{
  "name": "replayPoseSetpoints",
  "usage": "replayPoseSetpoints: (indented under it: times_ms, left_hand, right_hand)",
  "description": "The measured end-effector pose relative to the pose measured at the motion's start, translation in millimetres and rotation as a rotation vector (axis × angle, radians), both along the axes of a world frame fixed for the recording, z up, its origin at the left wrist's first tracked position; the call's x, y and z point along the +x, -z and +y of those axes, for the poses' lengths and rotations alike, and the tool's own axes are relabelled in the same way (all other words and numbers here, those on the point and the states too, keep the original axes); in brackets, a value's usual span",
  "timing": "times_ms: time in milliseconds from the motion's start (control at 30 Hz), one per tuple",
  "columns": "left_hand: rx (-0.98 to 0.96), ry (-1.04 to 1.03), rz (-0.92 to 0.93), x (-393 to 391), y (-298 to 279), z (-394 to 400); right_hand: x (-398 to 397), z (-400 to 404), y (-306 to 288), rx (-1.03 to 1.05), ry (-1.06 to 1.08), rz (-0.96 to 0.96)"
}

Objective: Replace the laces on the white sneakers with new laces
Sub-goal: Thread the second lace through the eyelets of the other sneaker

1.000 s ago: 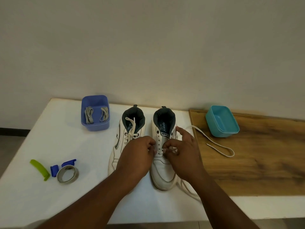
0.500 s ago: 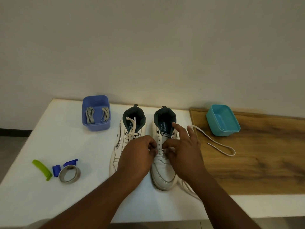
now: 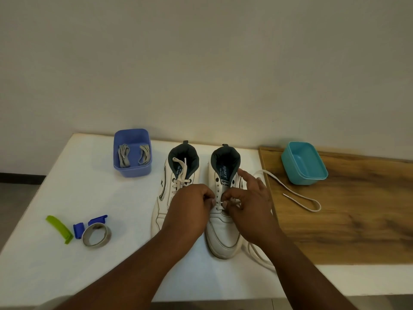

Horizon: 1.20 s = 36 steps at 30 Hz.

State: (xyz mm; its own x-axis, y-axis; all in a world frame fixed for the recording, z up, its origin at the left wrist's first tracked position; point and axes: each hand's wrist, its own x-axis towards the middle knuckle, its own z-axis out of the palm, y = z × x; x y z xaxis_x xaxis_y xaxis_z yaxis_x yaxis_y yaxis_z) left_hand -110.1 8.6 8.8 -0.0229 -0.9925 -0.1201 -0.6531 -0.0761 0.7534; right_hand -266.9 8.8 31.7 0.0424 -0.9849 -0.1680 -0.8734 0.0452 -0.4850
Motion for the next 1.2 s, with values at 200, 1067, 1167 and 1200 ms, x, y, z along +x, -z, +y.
replayPoseSetpoints:
  times_ms: [200,1067,1167,1200]
  left_hand:
    - [-0.019,-0.025,-0.008,-1,1,1]
    - [0.101,0.152,-0.272,7,-17,2]
    - [0.064,-0.028,0.146,4,-25,6]
    - [0.076,-0.101,0.311,2,-28,6]
  right_hand:
    - [-4,-1,-5,0.016,-0.024,0.033]
    - [-8,6,-6,0.015,-0.08,0.058]
    - [-10,4,-7,0.021,-0.065,0.049]
    - [-11,4,-8,0.035,-0.07,0.047]
